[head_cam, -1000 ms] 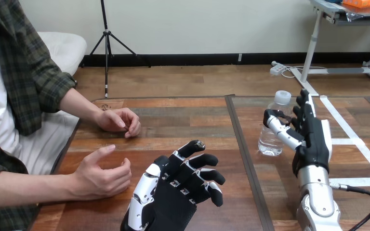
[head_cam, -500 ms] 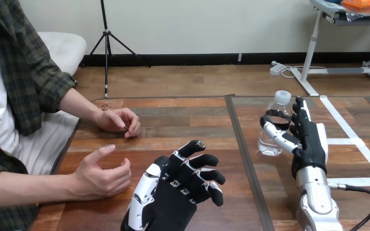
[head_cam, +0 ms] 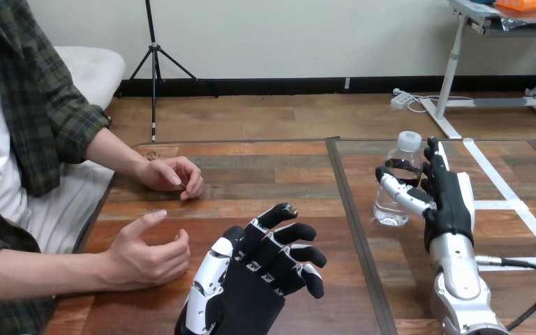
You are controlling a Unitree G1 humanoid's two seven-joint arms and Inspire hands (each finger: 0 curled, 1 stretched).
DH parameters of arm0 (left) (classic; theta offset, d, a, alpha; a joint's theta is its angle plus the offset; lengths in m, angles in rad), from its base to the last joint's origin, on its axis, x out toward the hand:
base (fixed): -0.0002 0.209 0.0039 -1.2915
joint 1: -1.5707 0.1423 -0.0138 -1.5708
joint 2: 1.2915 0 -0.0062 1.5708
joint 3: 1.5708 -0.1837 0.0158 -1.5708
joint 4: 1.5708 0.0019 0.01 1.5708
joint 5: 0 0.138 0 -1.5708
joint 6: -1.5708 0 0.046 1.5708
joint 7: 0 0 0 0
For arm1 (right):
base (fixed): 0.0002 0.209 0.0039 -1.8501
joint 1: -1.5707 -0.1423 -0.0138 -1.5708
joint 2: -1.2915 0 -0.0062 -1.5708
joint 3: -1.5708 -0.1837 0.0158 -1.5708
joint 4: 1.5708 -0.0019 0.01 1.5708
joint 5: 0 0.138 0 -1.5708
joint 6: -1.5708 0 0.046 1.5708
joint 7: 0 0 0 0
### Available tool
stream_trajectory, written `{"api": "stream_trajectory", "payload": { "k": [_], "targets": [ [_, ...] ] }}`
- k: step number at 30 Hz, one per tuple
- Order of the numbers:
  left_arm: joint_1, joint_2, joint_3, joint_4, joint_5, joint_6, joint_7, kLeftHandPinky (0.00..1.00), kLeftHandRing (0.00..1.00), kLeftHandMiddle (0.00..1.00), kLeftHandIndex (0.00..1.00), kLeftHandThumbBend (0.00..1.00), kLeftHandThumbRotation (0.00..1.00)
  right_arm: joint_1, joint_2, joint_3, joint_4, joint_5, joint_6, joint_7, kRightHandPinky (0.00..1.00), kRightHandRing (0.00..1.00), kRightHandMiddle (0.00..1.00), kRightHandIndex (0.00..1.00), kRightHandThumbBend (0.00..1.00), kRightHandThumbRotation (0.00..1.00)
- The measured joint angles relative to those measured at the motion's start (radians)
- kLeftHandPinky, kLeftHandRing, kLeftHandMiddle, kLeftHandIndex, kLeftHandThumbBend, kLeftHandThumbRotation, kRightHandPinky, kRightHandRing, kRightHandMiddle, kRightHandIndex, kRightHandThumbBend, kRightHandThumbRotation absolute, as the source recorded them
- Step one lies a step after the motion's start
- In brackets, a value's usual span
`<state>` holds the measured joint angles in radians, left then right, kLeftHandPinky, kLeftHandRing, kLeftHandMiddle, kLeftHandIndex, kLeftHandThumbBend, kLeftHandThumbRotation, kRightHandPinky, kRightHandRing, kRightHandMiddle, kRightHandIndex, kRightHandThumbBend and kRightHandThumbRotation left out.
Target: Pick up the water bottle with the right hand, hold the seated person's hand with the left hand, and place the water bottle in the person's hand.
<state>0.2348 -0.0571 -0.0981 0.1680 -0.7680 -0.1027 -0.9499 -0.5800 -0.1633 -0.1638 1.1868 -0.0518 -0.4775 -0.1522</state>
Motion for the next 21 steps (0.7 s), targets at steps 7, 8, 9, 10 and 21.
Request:
{"api": "stream_trajectory", "payload": {
  "k": [7, 8, 9, 10, 21],
  "targets": [
    [0.0, 0.0, 0.0, 0.0, 0.0, -0.001, 0.0, 0.42, 0.6, 0.67, 0.71, 0.0, 0.85, -0.017, 0.0, 0.006, 0.002, -0.007, 0.009, -0.009, 0.79, 0.81, 1.0, 1.0, 0.55, 0.0],
    [0.0, 0.0, 0.0, 0.0, 0.0, -0.001, 0.0, 0.42, 0.6, 0.67, 0.71, 0.0, 0.85, -0.019, 0.0, 0.006, 0.002, -0.007, 0.011, -0.01, 0.78, 0.8, 1.0, 1.0, 0.55, 0.0],
    [0.0, 0.0, 0.0, 0.0, 0.0, -0.002, -0.001, 0.43, 0.6, 0.67, 0.71, 0.0, 0.85, -0.022, 0.0, 0.006, 0.003, -0.006, 0.014, -0.011, 0.76, 0.79, 1.0, 1.0, 0.55, 0.0],
    [0.0, 0.0, 0.0, 0.0, 0.0, -0.002, -0.001, 0.43, 0.6, 0.67, 0.72, 0.0, 0.85, -0.025, 0.0, 0.006, 0.004, -0.006, 0.017, -0.011, 0.75, 0.78, 1.0, 1.0, 0.56, 0.0],
    [0.0, 0.0, 0.0, 0.0, -0.005, -0.003, -0.002, 0.44, 0.6, 0.67, 0.72, 0.0, 0.85, -0.048, 0.0, 0.007, 0.03, -0.006, 0.045, -0.014, 0.74, 0.78, 1.0, 1.0, 0.57, 0.0]
  ]
}}
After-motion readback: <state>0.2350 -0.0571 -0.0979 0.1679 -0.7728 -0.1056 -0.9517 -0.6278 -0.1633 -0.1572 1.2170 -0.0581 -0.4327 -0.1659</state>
